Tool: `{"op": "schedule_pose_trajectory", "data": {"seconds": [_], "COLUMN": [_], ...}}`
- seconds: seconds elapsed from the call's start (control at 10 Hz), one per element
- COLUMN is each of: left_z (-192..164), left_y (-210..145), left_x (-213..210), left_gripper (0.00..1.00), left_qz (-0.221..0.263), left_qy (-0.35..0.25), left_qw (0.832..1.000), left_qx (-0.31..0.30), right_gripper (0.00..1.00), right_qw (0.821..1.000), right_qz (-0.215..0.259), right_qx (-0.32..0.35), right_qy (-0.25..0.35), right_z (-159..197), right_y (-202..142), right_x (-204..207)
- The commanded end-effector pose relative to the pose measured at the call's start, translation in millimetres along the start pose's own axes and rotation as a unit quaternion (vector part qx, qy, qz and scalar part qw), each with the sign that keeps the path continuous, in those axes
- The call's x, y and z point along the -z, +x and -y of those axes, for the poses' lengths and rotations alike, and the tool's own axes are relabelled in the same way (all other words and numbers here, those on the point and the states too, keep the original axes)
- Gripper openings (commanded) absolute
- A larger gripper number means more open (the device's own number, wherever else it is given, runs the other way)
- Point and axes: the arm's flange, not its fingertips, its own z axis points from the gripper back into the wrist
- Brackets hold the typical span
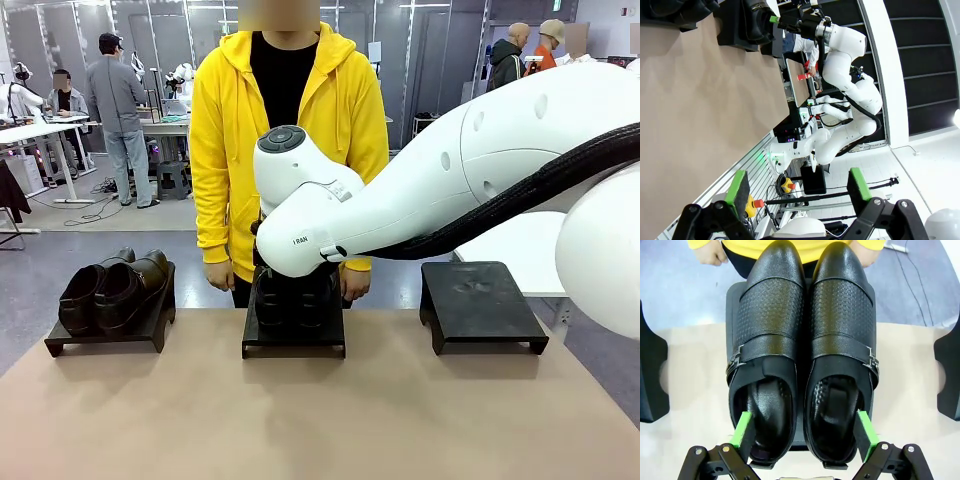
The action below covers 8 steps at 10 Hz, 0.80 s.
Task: Place the shoes on the stand as instructed by the person.
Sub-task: Pick up another pair of Shoes and place it on the Shoes Stand indicated by the person.
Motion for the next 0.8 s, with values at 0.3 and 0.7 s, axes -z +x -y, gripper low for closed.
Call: {"op": "schedule_pose_trajectory", "data": {"seconds": [0.3,0.7], "left_z": [1,1], "left_y": [-2,-2], "left_x": [0,0], "left_gripper": [1.0,1.0], "left_qz": [-0.002,-0.002], "left_qy": [-0.004,-0.004], "left_qw": [1.0,1.0], "left_qx": [0.003,0.003], "right_gripper": [1.0,1.0], "right_qw": [0.987,0.939], "right_qz": [-0.112,-0.185], "right_qx": [-0.012,0.04], "right_qy": [0.118,0.287], "right_z": [83,221], "right_y": [-9,-40], "right_x": [-89,-129]}}
